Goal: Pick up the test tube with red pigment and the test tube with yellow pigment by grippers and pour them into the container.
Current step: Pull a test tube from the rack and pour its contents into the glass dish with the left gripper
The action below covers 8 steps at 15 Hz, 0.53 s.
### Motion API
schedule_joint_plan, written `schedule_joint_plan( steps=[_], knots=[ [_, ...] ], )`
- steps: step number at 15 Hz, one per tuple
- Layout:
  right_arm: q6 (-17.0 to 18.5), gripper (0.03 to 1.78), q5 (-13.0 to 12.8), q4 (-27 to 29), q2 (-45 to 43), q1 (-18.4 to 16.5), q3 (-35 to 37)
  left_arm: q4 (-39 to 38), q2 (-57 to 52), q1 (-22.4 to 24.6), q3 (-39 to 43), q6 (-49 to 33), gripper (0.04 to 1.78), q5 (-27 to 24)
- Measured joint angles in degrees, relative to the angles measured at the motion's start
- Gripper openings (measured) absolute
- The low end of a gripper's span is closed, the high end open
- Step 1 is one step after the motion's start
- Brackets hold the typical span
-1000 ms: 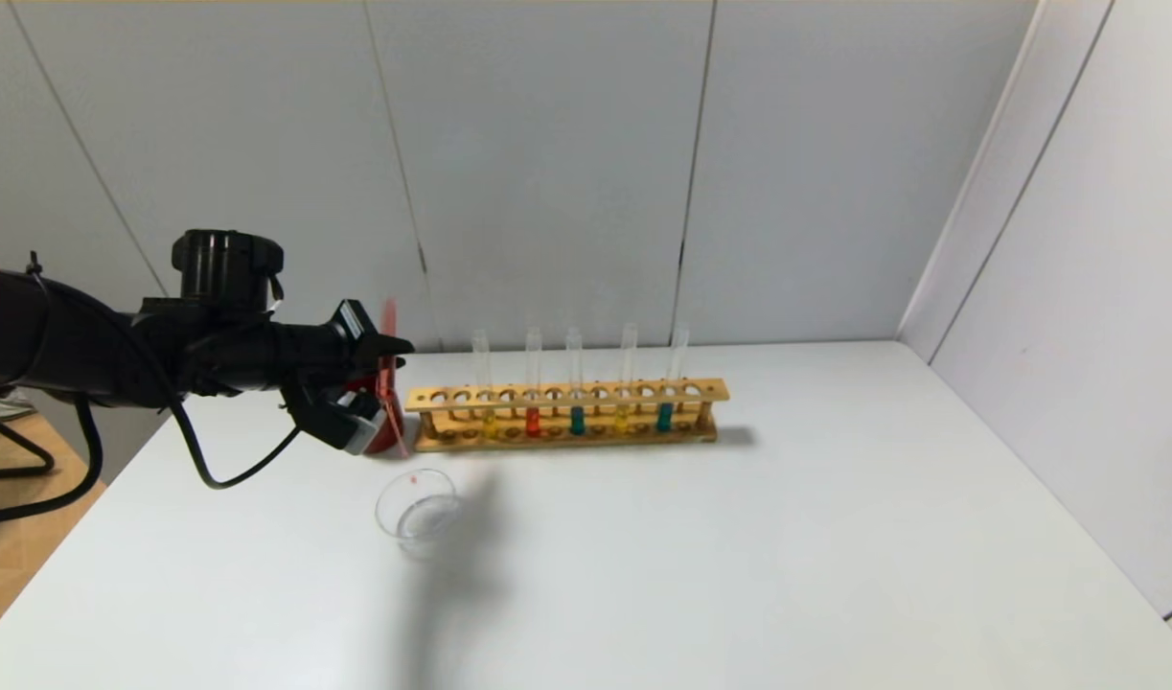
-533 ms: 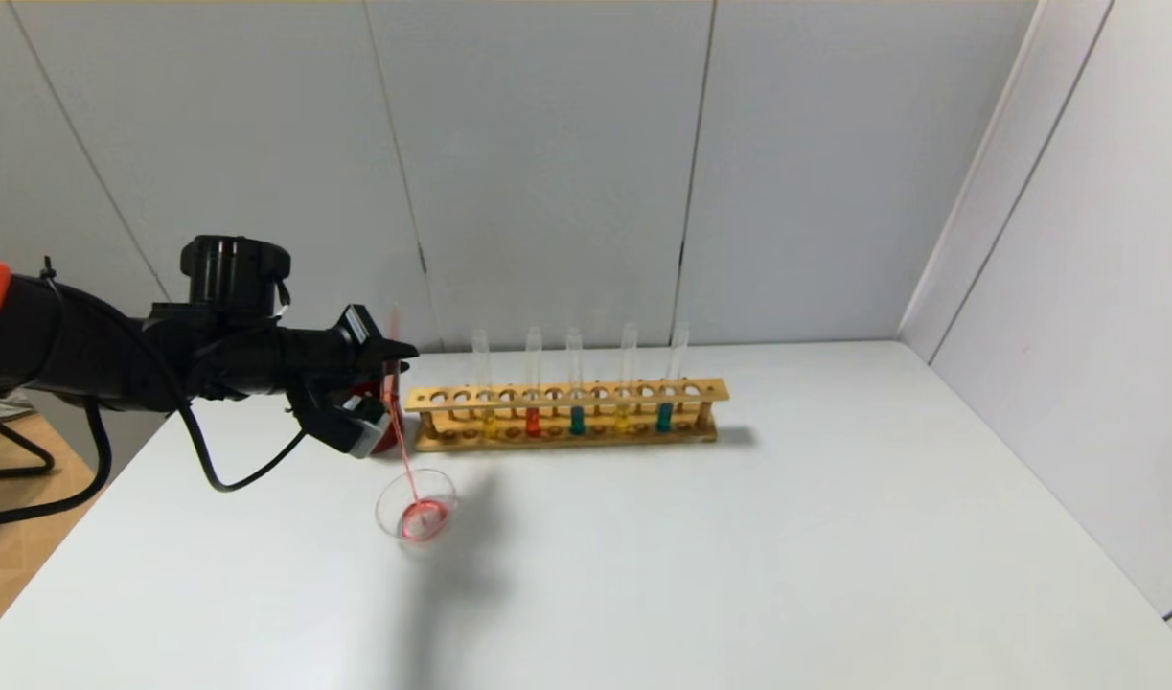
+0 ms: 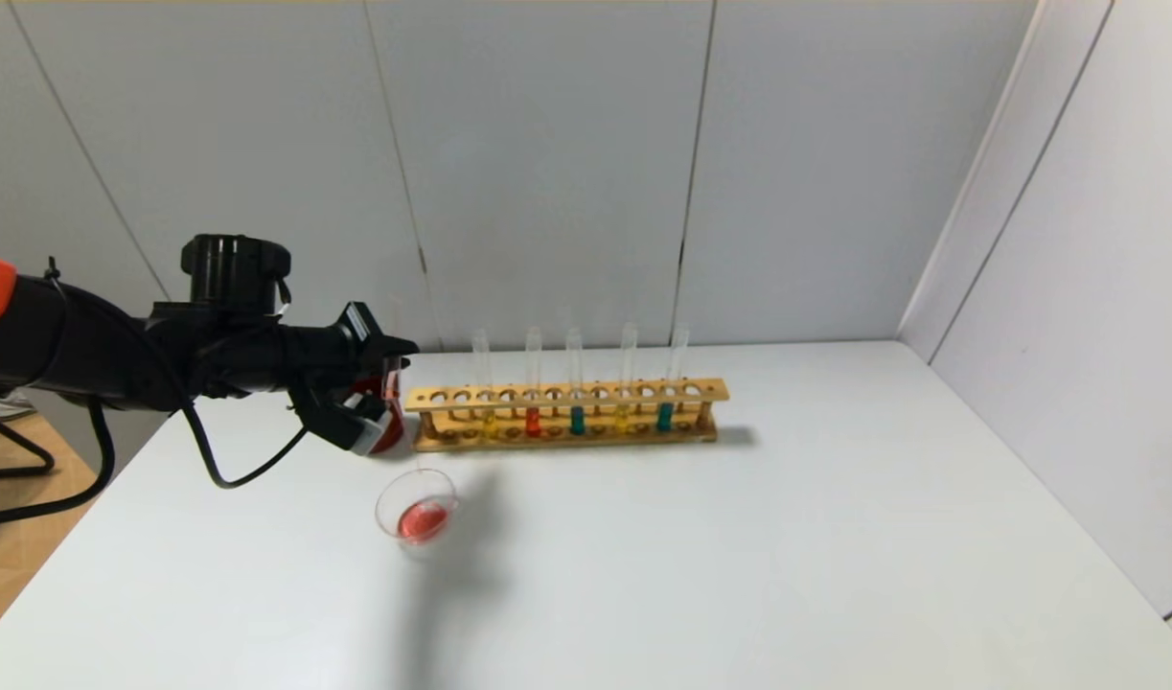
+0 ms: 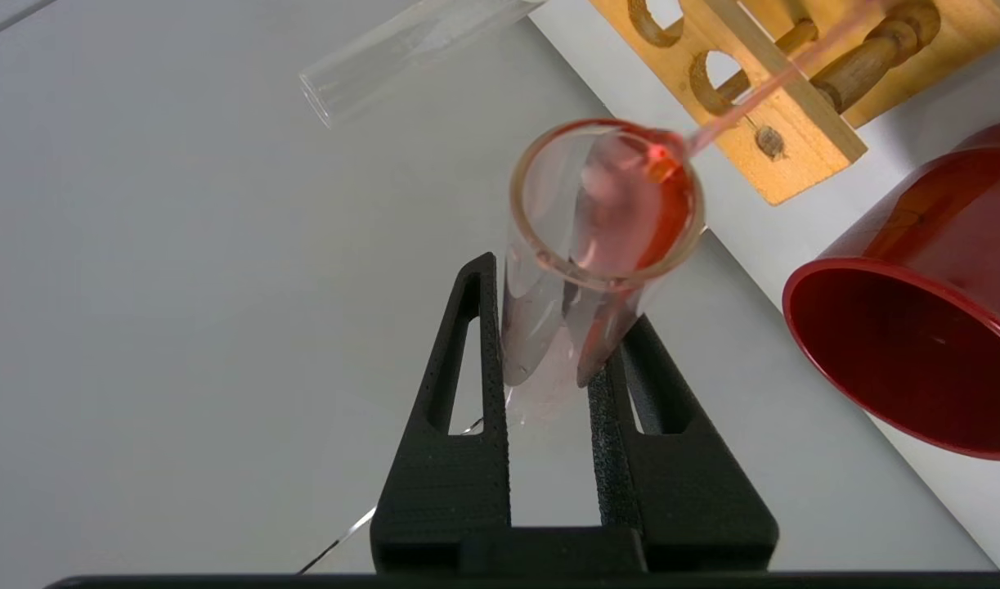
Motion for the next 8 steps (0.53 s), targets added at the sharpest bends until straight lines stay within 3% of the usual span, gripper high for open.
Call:
schedule_joint_plan(
  steps=[8],
  knots=[
    [0.0,1.75,0.0,0.0,0.0,0.0,0.0,0.1,-0.1,0.0,0.3,0.1,0.33,-0.1]
  ],
)
